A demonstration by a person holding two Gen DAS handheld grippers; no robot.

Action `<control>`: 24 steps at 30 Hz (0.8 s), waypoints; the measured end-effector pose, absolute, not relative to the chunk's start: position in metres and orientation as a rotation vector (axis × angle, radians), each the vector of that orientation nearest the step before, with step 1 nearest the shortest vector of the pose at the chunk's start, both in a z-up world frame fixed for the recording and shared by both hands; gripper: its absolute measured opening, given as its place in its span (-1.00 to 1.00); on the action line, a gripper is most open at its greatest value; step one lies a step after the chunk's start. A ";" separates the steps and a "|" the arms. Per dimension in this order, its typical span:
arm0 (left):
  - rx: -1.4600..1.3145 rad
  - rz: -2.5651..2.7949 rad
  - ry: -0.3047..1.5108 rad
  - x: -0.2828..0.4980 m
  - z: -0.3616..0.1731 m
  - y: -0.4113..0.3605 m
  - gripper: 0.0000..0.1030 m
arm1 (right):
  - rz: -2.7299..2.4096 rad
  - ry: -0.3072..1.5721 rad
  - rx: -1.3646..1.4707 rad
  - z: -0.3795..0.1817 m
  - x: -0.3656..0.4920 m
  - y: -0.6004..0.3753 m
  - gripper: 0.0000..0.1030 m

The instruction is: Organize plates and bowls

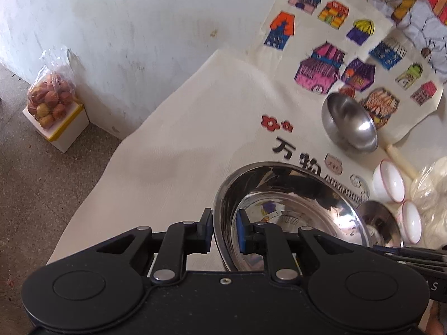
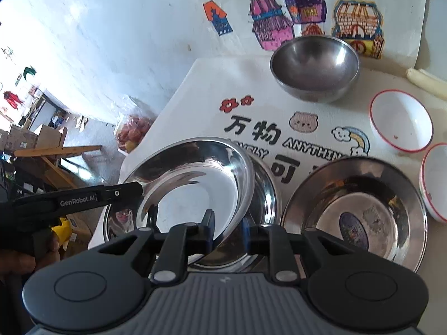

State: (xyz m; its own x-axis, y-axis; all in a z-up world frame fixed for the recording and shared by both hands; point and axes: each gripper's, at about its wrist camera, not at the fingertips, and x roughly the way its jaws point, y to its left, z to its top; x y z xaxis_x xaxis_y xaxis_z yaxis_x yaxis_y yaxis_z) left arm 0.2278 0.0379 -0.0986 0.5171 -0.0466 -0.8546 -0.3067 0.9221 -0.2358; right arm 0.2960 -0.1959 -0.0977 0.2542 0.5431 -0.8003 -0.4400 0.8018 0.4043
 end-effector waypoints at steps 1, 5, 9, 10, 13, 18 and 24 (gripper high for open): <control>-0.370 0.156 1.031 0.229 -0.101 0.037 -0.66 | 0.668 1.135 0.096 -0.099 0.295 -0.195 -0.52; -0.334 0.138 1.061 0.233 -0.109 0.033 -0.66 | 0.652 1.153 0.082 -0.106 0.293 -0.194 -0.52; -0.320 0.115 1.075 0.238 -0.115 0.030 -0.66 | 0.627 1.162 0.080 -0.109 0.292 -0.196 -0.51; -0.315 0.113 1.079 0.240 -0.117 0.029 -0.66 | 0.621 1.163 0.079 -0.110 0.293 -0.197 -0.51; -0.298 0.110 1.095 0.244 -0.121 0.026 -0.66 | 0.609 1.165 0.080 -0.111 0.293 -0.198 -0.50; -0.305 0.111 1.110 0.246 -0.125 0.026 -0.65 | 0.601 1.177 0.066 -0.113 0.295 -0.196 -0.43; -0.313 0.131 1.110 0.243 -0.124 0.027 -0.49 | 0.598 1.193 0.057 -0.114 0.297 -0.194 -0.25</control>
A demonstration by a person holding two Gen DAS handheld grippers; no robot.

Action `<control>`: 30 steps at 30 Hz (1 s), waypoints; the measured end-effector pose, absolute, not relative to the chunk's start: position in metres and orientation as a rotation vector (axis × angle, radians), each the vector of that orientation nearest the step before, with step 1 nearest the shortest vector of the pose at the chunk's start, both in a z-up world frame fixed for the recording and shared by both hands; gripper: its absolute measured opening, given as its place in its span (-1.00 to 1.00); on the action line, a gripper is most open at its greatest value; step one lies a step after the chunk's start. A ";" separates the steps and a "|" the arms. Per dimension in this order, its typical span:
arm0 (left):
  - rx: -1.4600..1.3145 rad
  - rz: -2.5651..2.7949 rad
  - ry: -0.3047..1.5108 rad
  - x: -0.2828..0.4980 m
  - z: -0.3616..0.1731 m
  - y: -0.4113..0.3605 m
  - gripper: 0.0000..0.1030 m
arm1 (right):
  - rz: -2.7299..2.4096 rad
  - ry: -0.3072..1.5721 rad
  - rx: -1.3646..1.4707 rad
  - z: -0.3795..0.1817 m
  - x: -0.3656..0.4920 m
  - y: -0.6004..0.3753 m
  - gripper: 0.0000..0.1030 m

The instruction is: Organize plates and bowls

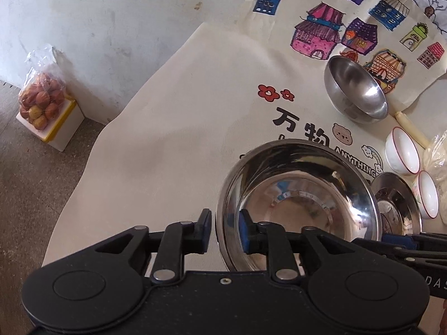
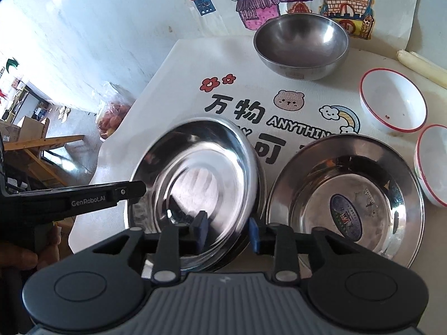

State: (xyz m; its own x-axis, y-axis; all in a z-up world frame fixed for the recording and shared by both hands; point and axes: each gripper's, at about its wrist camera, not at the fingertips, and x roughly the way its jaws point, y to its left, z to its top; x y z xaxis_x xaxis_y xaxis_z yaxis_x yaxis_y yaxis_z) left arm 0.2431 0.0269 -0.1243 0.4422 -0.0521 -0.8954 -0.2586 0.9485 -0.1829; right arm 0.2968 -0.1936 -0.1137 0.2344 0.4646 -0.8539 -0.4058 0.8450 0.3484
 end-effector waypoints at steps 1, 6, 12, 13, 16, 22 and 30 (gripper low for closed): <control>-0.317 0.140 1.108 0.242 -0.123 0.028 -0.38 | 0.597 1.198 0.056 -0.114 0.297 -0.193 -0.23; -0.326 0.179 1.085 0.236 -0.116 0.032 0.09 | 0.589 1.197 0.042 -0.115 0.297 -0.195 -0.05; -0.284 0.227 1.013 0.232 -0.099 0.026 0.73 | 0.614 1.176 0.038 -0.108 0.297 -0.198 0.62; -0.279 0.233 1.006 0.232 -0.096 0.025 0.81 | 0.624 1.164 0.050 -0.106 0.296 -0.200 0.82; -0.270 0.245 0.991 0.235 -0.091 0.020 0.87 | 0.651 1.117 0.099 -0.100 0.296 -0.210 0.99; -0.280 0.200 0.952 0.236 -0.078 0.005 0.96 | 0.656 1.088 0.165 -0.098 0.300 -0.240 1.00; -0.257 0.121 0.942 0.241 -0.080 -0.043 0.98 | 0.575 1.039 0.106 -0.098 0.295 -0.286 1.00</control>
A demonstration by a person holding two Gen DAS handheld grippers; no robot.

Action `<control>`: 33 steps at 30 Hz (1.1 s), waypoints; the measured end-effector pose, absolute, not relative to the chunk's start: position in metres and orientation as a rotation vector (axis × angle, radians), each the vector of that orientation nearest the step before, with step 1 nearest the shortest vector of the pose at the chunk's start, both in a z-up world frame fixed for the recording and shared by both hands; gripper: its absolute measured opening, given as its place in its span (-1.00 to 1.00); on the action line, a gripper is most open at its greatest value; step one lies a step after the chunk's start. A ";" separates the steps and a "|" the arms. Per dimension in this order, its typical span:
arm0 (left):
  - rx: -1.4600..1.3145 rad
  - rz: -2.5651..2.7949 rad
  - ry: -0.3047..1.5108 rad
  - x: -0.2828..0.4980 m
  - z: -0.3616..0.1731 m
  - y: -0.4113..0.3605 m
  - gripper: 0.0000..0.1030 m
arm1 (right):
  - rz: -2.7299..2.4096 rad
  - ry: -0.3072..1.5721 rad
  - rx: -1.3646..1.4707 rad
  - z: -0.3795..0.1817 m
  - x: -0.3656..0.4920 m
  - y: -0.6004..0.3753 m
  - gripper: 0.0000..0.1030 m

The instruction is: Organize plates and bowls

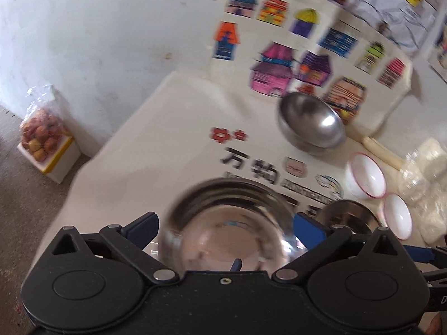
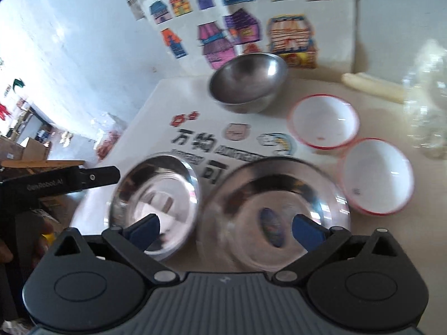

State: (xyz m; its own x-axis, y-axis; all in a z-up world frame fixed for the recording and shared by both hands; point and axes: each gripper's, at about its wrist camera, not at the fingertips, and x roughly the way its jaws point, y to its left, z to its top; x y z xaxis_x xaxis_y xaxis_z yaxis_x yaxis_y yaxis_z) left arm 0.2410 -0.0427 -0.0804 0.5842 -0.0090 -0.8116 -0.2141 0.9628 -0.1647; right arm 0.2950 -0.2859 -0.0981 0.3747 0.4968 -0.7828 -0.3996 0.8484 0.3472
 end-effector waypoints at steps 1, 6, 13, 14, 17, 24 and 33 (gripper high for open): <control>-0.254 0.109 0.946 0.241 -0.082 -0.048 0.98 | 0.561 1.037 0.101 -0.100 0.294 -0.294 1.00; -0.254 0.059 0.976 0.248 -0.090 -0.071 0.98 | 0.486 1.067 0.098 -0.114 0.289 -0.326 1.00; -0.200 -0.013 1.025 0.262 -0.093 -0.095 0.98 | 0.423 1.081 0.184 -0.122 0.279 -0.361 1.00; -0.184 -0.030 1.006 0.263 -0.092 -0.100 0.98 | 0.417 1.081 0.199 -0.123 0.276 -0.365 1.00; -0.122 -0.076 0.973 0.266 -0.090 -0.114 0.99 | 0.392 1.086 0.239 -0.125 0.268 -0.374 1.00; 0.011 -0.166 1.011 0.286 -0.096 -0.139 0.99 | 0.327 1.067 0.232 -0.128 0.248 -0.384 1.00; 0.171 -0.214 1.123 0.326 -0.120 -0.171 0.98 | 0.320 1.064 0.260 -0.141 0.238 -0.379 0.99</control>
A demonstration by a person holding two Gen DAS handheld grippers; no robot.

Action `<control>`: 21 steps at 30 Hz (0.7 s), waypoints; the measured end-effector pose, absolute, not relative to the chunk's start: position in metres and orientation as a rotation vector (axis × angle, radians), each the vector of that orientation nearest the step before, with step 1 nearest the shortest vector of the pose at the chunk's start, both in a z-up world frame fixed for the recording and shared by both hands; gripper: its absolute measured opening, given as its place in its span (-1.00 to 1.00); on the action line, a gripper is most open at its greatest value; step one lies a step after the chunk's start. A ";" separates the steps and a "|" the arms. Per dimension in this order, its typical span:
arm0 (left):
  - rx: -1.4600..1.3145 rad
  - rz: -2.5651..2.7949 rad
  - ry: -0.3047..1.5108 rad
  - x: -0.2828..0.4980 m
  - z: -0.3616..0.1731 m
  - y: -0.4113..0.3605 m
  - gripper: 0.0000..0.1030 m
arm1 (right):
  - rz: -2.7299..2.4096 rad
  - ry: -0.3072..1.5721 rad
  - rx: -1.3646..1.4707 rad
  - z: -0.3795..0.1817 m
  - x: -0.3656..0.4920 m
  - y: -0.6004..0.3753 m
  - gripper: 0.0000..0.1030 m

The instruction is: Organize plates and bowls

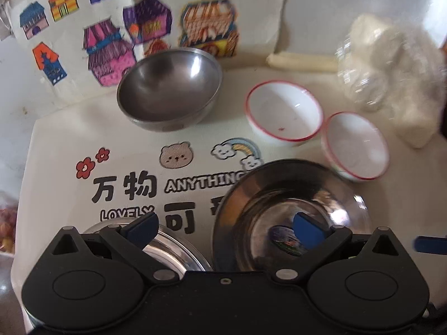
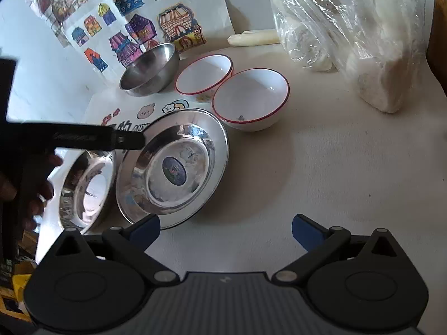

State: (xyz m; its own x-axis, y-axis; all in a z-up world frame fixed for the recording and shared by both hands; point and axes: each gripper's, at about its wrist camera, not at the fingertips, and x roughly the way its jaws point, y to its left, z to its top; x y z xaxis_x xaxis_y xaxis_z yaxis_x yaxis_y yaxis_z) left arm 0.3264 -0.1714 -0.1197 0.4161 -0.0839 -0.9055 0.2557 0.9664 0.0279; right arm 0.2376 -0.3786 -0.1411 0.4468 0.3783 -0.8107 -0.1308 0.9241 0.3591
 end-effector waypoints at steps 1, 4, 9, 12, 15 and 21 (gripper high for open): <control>0.172 -0.195 1.143 0.331 -0.123 -0.172 0.98 | 0.320 1.058 0.244 -0.141 0.239 -0.376 0.98; 0.170 -0.166 1.200 0.340 -0.130 -0.173 0.97 | 0.347 1.035 0.214 -0.138 0.243 -0.370 0.90; 0.207 -0.199 1.178 0.338 -0.131 -0.177 0.86 | 0.359 1.052 0.209 -0.142 0.254 -0.361 0.62; 0.191 -0.218 1.188 0.339 -0.133 -0.177 0.71 | 0.356 1.059 0.209 -0.144 0.256 -0.355 0.46; 0.182 -0.232 1.194 0.339 -0.136 -0.178 0.64 | 0.358 1.066 0.192 -0.145 0.258 -0.350 0.35; 0.157 -0.269 1.221 0.341 -0.139 -0.178 0.32 | 0.347 1.078 0.208 -0.148 0.264 -0.350 0.19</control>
